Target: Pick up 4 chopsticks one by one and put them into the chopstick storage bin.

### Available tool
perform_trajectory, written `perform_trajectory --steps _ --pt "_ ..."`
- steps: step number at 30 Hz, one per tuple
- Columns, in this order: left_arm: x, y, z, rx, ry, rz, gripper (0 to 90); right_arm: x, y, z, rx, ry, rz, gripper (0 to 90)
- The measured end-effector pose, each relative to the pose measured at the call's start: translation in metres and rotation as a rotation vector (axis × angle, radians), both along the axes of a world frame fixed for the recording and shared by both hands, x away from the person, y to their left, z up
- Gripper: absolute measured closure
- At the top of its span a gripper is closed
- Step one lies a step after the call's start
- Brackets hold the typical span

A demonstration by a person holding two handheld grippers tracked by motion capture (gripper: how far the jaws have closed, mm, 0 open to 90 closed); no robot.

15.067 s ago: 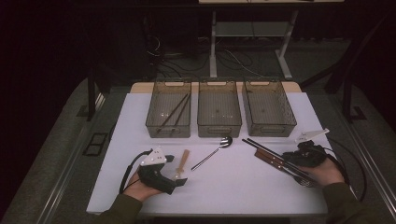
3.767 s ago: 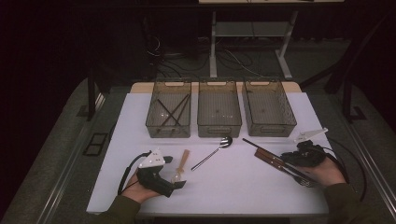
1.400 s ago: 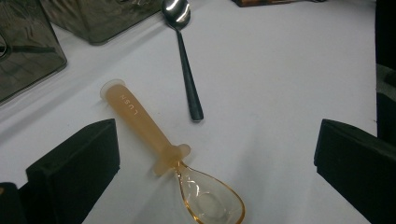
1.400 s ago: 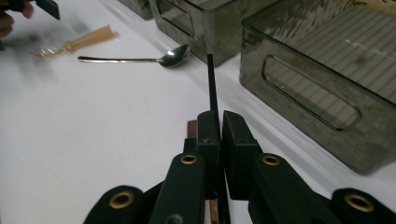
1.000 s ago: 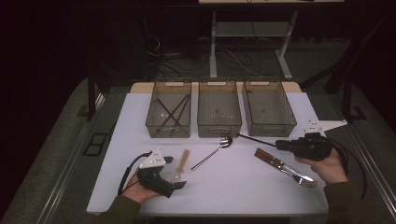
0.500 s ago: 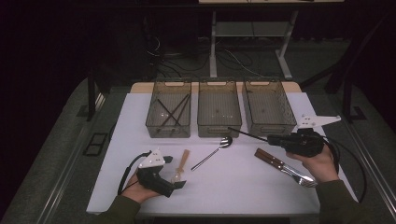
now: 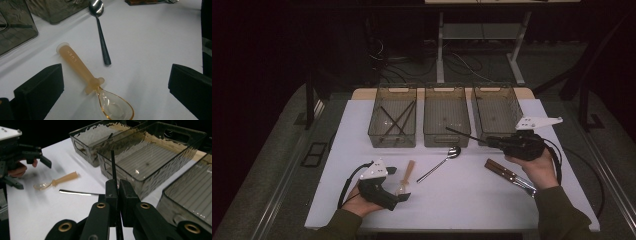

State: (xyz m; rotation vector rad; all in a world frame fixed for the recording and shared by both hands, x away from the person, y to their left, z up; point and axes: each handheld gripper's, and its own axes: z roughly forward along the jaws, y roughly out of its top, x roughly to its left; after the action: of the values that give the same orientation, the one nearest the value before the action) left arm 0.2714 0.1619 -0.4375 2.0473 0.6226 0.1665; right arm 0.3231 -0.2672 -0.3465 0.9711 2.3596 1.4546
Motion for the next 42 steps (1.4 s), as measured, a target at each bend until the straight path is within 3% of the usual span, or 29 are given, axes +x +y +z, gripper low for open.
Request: perform_trajectory --steps 15,28,42 --pt "0.001 -0.001 -0.002 0.006 0.014 0.001 0.0 0.030 0.051 0.005 0.015 -0.008 -0.040 85.6" --pt "0.001 -0.002 -0.002 0.011 0.014 -0.001 0.0 0.059 0.100 0.006 -0.012 0.008 -0.063 85.6" --pt "0.001 -0.003 -0.003 0.019 0.021 -0.002 0.0 0.086 0.139 0.004 -0.036 0.032 -0.100 85.5"
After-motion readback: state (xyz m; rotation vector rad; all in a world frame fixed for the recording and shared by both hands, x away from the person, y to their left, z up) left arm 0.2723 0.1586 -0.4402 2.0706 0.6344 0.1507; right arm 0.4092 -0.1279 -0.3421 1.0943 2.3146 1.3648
